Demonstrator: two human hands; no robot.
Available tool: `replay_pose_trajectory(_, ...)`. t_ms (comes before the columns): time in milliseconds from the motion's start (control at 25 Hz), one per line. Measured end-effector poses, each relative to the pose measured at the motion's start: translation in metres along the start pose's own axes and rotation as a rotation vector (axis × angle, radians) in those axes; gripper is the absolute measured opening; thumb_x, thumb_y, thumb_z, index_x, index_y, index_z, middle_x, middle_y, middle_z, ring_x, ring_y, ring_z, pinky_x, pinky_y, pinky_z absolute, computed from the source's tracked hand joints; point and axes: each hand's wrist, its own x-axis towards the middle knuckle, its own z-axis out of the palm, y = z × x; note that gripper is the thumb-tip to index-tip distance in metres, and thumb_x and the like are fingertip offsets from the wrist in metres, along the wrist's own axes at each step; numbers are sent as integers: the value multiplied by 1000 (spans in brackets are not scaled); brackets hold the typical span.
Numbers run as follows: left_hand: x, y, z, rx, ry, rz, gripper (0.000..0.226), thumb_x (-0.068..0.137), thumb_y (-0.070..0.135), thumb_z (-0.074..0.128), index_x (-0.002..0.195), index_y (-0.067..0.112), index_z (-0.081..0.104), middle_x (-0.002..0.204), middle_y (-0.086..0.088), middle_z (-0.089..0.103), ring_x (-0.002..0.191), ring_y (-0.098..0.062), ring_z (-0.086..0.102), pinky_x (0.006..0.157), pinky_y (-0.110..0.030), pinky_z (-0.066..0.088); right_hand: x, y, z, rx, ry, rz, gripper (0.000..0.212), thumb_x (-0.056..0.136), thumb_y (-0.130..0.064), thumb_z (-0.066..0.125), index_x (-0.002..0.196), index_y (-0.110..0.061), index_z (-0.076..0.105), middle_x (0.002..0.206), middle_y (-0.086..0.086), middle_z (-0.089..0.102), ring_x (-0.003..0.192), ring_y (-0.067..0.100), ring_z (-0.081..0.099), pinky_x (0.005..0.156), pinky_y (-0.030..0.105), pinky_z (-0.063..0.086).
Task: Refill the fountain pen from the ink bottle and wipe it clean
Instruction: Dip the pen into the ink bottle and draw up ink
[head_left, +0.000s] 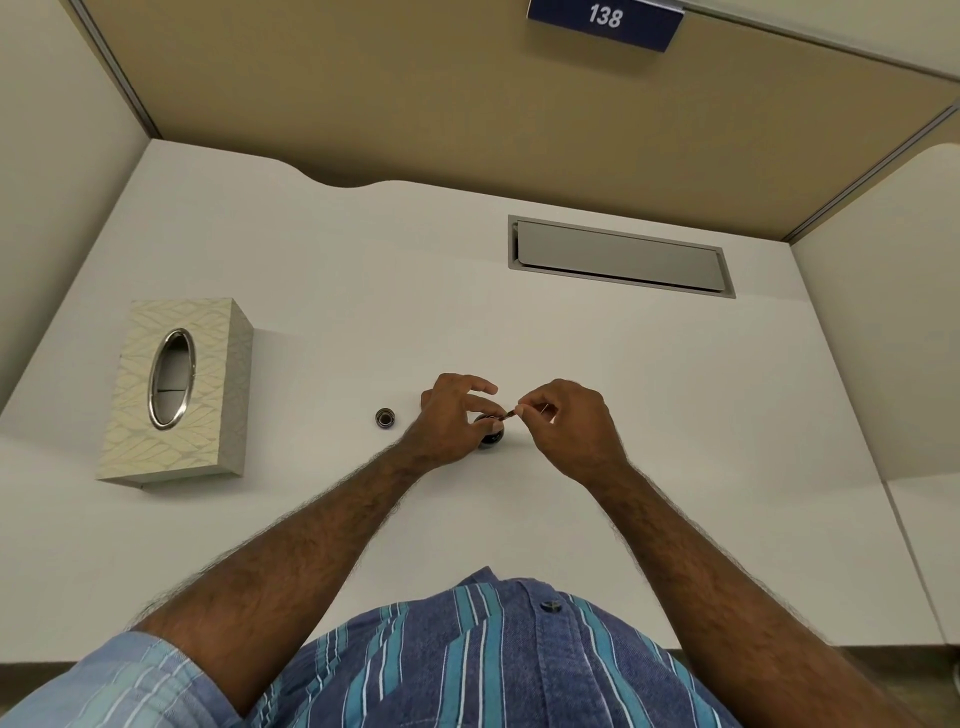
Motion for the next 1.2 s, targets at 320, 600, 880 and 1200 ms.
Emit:
replay_pose_trajectory(320,0,1,-2,26,0,3,13,87,34,80,99,35,81,120,31,57,125,0,35,106,-33,20,0,-4,-1,62,7,47,17,92,-42,77,92,-25,76,88,-11,72,78,5,65,72,25,52)
replay_pose_trajectory(600,0,4,-4,5,-15,-11,14,87,32,81,100,33,82,129,20,63,132,-8,39,109,-36,21,5,-4,-1,-73,-18,17,19,97,-36,72,89,-22,80,86,-6,73,78,13,64,72,32,50)
replay_pose_trajectory(880,0,6,-5,11,-1,-9,13,87,32,81,99,33,82,127,22,62,131,-10,40,109,-38,22,4,-4,-1,13,-14,18,17,93,-37,76,103,-23,79,90,-10,73,77,7,64,76,27,50)
replay_pose_trajectory(1200,1,3,-3,3,-9,-16,12,88,32,79,99,35,81,125,27,59,133,-8,38,109,-36,20,1,-2,2,18,-3,-10,17,92,-26,79,108,-22,82,92,-9,78,77,0,63,73,4,42)
